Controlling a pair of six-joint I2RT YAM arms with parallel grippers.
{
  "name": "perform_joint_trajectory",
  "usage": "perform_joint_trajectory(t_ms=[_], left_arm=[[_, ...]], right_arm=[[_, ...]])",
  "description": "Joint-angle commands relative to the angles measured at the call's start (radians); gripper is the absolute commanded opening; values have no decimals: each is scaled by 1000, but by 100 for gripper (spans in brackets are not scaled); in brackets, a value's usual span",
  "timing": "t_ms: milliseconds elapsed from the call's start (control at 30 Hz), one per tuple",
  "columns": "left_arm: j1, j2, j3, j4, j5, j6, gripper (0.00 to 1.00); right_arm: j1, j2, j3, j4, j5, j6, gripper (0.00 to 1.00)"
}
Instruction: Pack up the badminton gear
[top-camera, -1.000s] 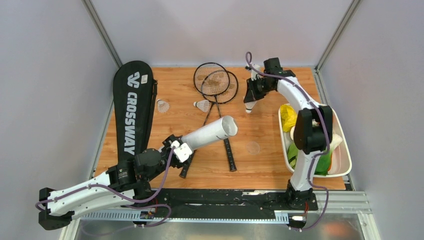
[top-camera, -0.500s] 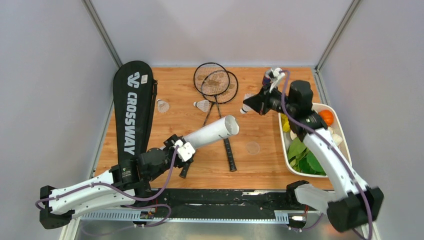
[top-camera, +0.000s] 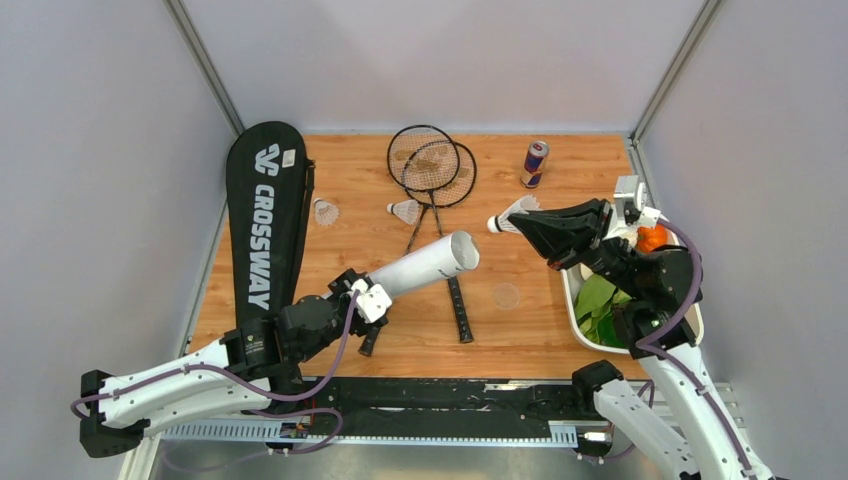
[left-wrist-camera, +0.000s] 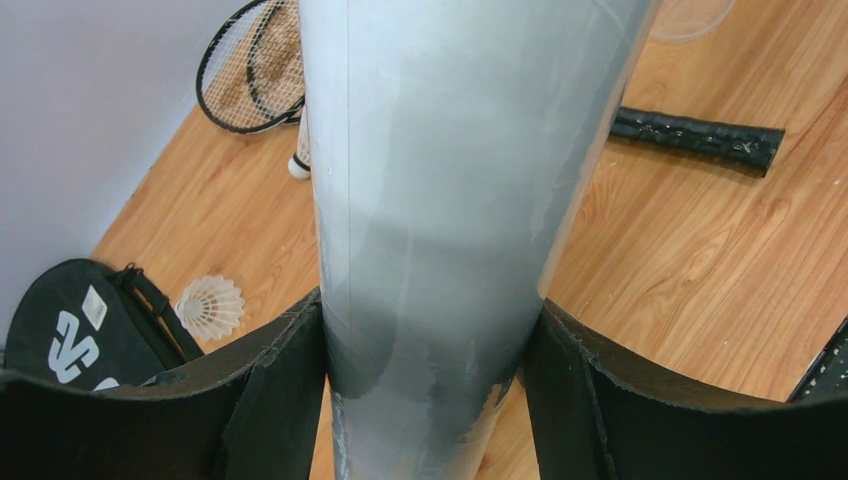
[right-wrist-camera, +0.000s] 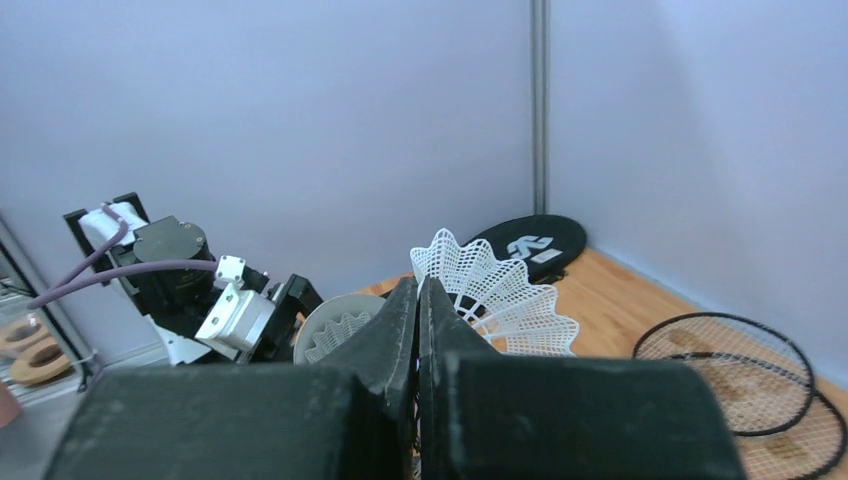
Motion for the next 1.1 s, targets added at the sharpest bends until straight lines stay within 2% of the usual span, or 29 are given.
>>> perform_joint_trajectory(t_ms=[0,267,400,567,633,767,900,967,1067], left_arm=[[2,-2,32,56,-12,-18,54],[2,1,32,56,-14,-18,54],[2,-3,35,55,-17,-22,54],[1,-9,35,57,-16,-23,54],[2,-12,35,58,-17,-23,54],[2,-13,35,58,-17,-21,54],[3,-12,31,61,-18,-20,55],[1,-9,32,61,-19,-20,54],[2,-8,31,60,-20,-19,55]], right_arm=[[38,34,-30,112,-69,88,0],[187,83,-85,210,-48,82,0],[302,121,-82,166,37,-12,0],[345,171,-82,157,72,-30,1],[357,177,-84,145,98,-30,6],[366,168,-74,66,191,-30,28],[366,149,-38,-20,228,-11,39],[366,143,-15,-53,238,8,42],[365,149,13,-90,249,11,38]])
